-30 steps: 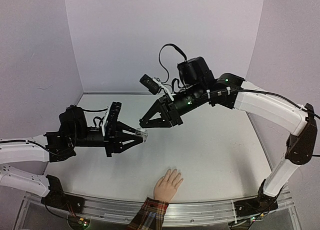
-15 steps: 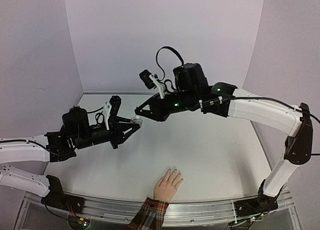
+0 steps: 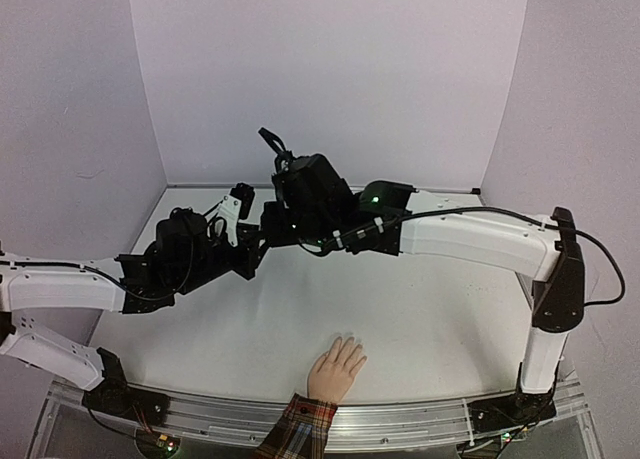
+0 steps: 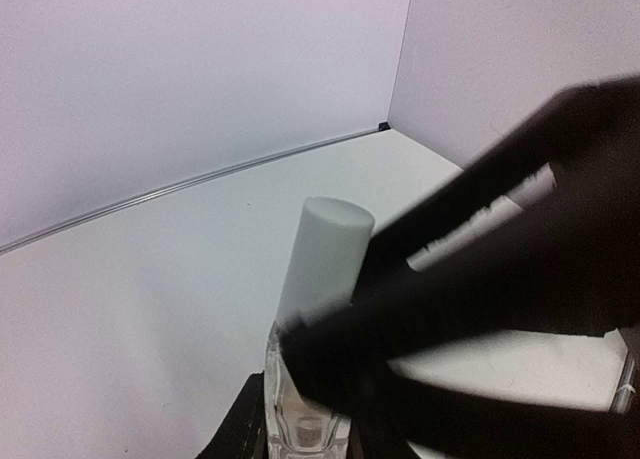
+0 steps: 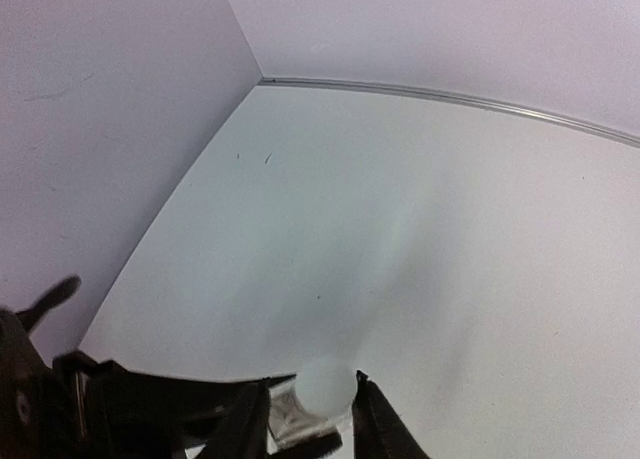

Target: Paint the nails

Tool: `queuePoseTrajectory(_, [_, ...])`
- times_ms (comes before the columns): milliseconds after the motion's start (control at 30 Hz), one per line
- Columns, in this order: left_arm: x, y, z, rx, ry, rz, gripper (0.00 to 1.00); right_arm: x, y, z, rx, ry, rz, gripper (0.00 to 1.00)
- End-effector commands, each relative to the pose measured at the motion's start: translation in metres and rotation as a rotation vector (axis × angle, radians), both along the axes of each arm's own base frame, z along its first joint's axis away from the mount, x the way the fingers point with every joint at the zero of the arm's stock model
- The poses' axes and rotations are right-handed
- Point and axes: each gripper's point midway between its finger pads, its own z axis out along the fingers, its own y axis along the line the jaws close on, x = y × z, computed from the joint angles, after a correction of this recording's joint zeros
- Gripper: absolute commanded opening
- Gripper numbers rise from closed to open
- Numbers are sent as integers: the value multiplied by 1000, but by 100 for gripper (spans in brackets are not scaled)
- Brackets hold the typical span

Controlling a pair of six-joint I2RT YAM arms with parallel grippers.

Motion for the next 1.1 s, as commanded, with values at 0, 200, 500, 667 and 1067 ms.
queuePoseTrajectory(0, [-17,3,44,-151,-57,-85,0,-23,-25,25,-13,33,182,52])
queuePoseTrajectory(200, [-75,-10,40,-181,-38,-403,0,-64,-45,36,-26,-4,627,64])
queuePoseTrajectory(500, [-129,-19,77,-250,-87,-718,0,-128,-41,69,120,-53,1086,58])
queuePoseTrajectory(667, [-141,-23,85,-256,-90,-803,0,-136,-36,78,159,-51,1145,46])
queuePoseTrajectory(1067, [-144,-25,93,-271,-100,-829,0,-133,-28,75,166,-31,1150,26])
